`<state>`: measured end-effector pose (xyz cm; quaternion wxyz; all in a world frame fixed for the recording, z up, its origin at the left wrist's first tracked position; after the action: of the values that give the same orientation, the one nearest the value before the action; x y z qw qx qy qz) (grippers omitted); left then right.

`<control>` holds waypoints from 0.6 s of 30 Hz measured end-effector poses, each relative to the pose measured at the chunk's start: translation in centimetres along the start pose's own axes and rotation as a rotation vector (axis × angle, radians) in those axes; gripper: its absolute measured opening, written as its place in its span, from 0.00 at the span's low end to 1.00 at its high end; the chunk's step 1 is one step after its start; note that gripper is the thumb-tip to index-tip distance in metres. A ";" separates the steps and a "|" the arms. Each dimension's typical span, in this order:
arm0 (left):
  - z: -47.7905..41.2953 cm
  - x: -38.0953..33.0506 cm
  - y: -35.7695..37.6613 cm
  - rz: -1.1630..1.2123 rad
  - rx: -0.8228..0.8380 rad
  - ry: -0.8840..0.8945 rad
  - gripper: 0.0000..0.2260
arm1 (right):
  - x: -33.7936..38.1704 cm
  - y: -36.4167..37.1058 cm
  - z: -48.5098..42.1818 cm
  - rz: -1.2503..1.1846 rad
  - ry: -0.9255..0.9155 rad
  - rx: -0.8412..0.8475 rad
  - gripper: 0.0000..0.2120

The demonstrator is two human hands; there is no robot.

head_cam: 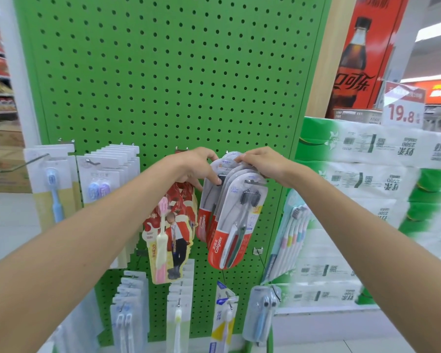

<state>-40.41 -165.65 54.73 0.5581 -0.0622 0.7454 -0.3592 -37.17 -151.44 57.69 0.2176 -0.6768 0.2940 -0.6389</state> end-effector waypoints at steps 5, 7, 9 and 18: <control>-0.7 -0.6 0.7 0.034 0.027 0.027 0.22 | 0.4 -0.2 -0.5 0.032 0.002 0.001 0.14; -1.0 -0.6 1.1 0.068 0.059 0.034 0.25 | 0.2 -0.3 -0.8 0.043 0.009 0.012 0.14; -1.4 -0.7 1.5 0.154 0.075 0.044 0.20 | -0.1 -0.5 -1.0 0.062 0.010 0.012 0.13; -2.2 -1.3 -0.2 0.143 -0.088 0.108 0.09 | -1.3 -1.3 -1.7 0.117 0.006 -0.003 0.19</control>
<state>-41.92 -164.11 56.10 0.5379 -0.0139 0.7920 -0.2884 -38.73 -149.44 57.78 0.2525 -0.6570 0.3346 -0.6266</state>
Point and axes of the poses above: each hand's wrist, its own z-axis away from the middle knuckle, its own y-axis out of the palm, x = y × z, the point moved 10 cm from there along -z, towards the middle knuckle, and after that the axes turned 10 degrees about y, right-handed, at the moved point
